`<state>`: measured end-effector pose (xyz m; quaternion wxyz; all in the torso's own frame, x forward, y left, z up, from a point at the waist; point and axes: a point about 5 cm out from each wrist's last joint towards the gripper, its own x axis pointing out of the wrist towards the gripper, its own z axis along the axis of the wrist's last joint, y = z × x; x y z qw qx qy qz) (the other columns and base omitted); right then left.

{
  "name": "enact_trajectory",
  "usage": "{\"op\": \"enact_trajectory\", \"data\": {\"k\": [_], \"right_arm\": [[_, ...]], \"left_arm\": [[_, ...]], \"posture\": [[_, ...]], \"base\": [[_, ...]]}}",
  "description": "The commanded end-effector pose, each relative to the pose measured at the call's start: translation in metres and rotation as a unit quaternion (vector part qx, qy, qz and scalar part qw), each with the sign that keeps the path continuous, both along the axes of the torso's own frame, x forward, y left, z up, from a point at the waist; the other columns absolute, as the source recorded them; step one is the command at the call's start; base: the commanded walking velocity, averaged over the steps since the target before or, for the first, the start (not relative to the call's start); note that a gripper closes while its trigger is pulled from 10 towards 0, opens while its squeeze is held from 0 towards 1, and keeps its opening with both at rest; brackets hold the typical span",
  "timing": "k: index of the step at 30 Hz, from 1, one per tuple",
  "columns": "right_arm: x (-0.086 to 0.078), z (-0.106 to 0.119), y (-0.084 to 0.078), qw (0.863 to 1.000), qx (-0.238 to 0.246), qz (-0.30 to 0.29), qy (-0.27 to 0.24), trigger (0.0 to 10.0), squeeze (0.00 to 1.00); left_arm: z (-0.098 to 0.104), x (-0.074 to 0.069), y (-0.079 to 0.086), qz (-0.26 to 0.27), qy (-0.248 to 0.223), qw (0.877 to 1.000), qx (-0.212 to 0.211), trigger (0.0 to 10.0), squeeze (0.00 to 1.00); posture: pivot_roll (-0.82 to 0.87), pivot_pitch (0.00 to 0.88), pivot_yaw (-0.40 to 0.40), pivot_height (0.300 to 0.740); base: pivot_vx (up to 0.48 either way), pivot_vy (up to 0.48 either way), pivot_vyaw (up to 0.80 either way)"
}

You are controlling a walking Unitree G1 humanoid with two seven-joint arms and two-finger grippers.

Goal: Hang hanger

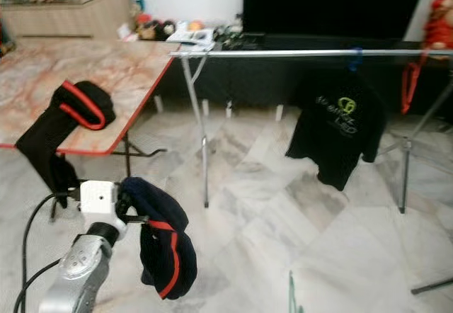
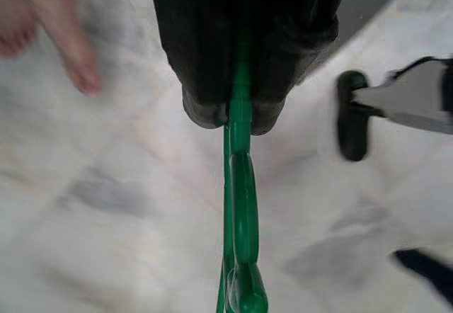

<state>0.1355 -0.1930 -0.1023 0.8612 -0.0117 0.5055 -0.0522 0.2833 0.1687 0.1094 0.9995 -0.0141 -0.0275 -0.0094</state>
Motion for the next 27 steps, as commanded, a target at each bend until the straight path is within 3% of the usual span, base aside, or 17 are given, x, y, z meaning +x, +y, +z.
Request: {"op": "enact_trajectory", "data": {"k": [1,7,27], "right_arm": [[-0.0054,-0.0015,-0.0028,1.000,0.000,-0.007,0.007,10.0,0.00],[-0.0026,-0.0005,-0.0032,1.000,0.008,-0.023,0.000,10.0,0.00],[0.0023,0.0016,-0.0090,1.000,-0.001,-0.023,0.003,10.0,0.00]], "left_arm": [[0.0061,0.0009,-0.0033,-0.003,-0.013,1.000,0.002,10.0,0.00],[0.0081,0.0027,-0.0039,-0.005,-0.013,1.000,0.002,10.0,0.00],[0.0122,0.0079,-0.0001,0.001,-0.012,1.000,0.008,10.0,0.00]], "posture": [[-0.03,0.000,0.065,0.740],[-0.03,0.006,0.065,0.740],[-0.02,0.048,0.063,0.740]], "base": [[0.000,0.000,0.68],[0.000,0.000,0.00],[0.000,0.382,0.00]]}}
